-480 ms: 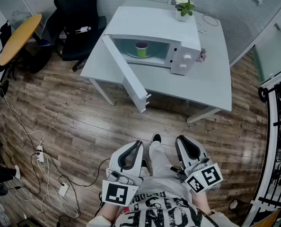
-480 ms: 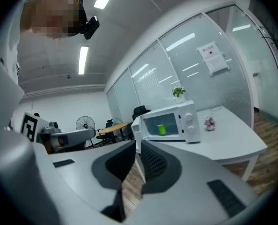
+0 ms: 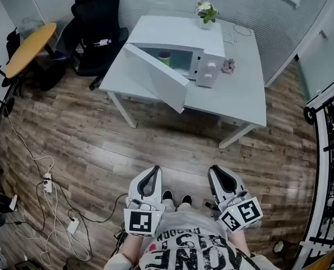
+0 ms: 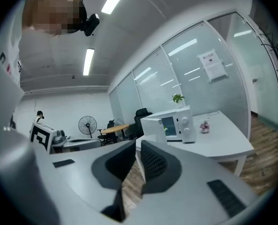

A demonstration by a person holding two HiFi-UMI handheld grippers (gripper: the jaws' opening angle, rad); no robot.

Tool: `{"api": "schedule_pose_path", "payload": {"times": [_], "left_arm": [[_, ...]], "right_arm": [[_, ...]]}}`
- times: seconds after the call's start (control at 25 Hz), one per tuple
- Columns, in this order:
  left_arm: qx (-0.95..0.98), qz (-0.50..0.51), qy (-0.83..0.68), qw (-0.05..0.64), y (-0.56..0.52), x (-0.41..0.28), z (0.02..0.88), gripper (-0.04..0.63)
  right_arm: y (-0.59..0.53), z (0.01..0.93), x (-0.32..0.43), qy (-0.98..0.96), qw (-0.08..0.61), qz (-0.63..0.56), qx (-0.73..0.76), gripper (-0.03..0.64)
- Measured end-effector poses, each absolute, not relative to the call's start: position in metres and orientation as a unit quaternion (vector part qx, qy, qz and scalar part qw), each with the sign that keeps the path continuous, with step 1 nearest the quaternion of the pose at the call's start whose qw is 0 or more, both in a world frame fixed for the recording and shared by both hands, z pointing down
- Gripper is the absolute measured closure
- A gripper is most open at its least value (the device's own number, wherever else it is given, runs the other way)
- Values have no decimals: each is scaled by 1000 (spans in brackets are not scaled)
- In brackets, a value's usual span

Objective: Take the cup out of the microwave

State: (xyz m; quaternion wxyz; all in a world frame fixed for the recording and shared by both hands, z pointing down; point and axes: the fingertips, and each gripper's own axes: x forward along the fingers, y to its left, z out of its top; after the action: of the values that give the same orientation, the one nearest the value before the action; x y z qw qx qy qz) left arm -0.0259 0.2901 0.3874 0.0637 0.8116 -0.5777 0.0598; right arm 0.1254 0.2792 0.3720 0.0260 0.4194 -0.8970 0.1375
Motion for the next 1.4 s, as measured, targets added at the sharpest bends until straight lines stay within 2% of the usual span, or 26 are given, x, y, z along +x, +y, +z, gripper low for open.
{"api": "schedule_pose_path", "payload": {"times": [0.32, 0.72, 0.76, 0.8, 1.4], "left_arm": [[823, 68, -563, 38, 296, -5, 382, 583], [856, 70, -512, 29, 288, -5, 387, 577], [859, 72, -506, 22, 287, -7, 388, 570], [862, 74, -501, 18, 286, -8, 389, 531], [855, 66, -511, 56, 231, -3, 390, 523]], "right_arm": [[292, 376, 136, -900, 39, 136, 412, 572], [290, 373, 114, -900, 17, 133, 415, 572], [290, 375, 112, -898, 16, 135, 418, 572], [291, 376, 110, -897, 15, 137, 421, 572], [240, 391, 121, -886, 22, 164, 433, 572]]}}
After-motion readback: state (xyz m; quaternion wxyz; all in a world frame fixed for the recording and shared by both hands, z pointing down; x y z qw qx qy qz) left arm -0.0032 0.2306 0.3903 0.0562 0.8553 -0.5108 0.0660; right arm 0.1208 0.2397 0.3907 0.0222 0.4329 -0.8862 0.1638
